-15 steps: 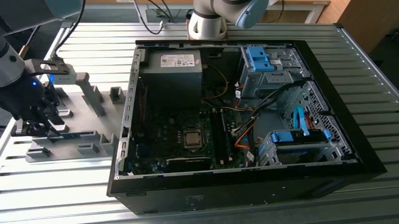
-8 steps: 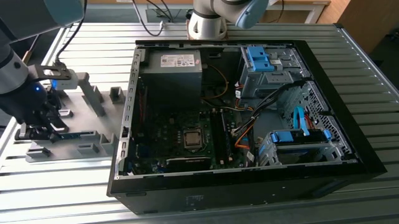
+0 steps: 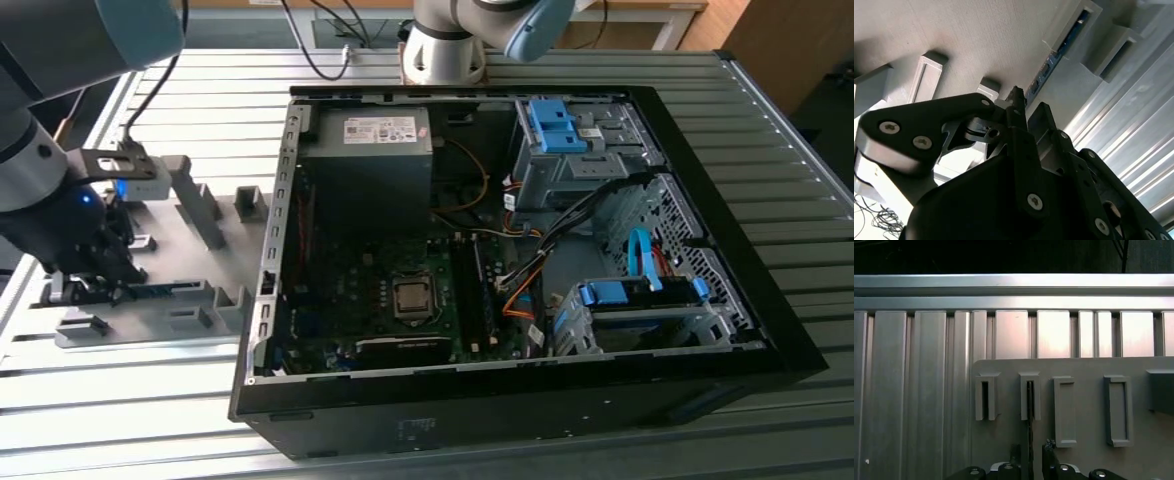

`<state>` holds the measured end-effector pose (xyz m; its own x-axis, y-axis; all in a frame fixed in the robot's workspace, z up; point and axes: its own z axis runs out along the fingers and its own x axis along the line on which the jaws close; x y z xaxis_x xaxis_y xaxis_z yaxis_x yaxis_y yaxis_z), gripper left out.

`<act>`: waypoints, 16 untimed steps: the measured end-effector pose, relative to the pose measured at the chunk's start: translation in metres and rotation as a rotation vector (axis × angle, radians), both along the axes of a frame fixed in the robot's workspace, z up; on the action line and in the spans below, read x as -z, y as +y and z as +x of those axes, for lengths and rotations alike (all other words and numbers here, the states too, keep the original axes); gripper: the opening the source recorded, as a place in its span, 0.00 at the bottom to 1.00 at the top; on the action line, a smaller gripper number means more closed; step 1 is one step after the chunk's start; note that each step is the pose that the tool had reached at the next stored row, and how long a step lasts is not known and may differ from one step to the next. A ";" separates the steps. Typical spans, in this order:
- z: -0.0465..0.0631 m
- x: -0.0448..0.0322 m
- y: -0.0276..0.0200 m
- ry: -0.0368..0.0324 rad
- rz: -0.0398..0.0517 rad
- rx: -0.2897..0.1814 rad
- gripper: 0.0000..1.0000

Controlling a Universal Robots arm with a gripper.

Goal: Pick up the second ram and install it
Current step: 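Pick up the second ram and move it above second insertion slot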

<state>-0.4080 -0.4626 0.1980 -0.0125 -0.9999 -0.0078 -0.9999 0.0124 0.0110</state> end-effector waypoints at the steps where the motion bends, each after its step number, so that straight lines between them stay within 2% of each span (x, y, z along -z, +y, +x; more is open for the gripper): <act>1: 0.000 0.0008 0.0000 -0.0001 0.0000 0.000 0.31; 8: 0.000 0.0040 0.0000 0.0001 -0.0001 0.000 0.29; 9: 0.000 0.0043 0.0000 0.0000 0.0000 0.000 0.22; 15: 0.000 0.0053 0.0000 0.0000 0.0000 0.000 0.21; 16: 0.000 0.0054 0.0000 0.0000 0.0000 0.000 0.14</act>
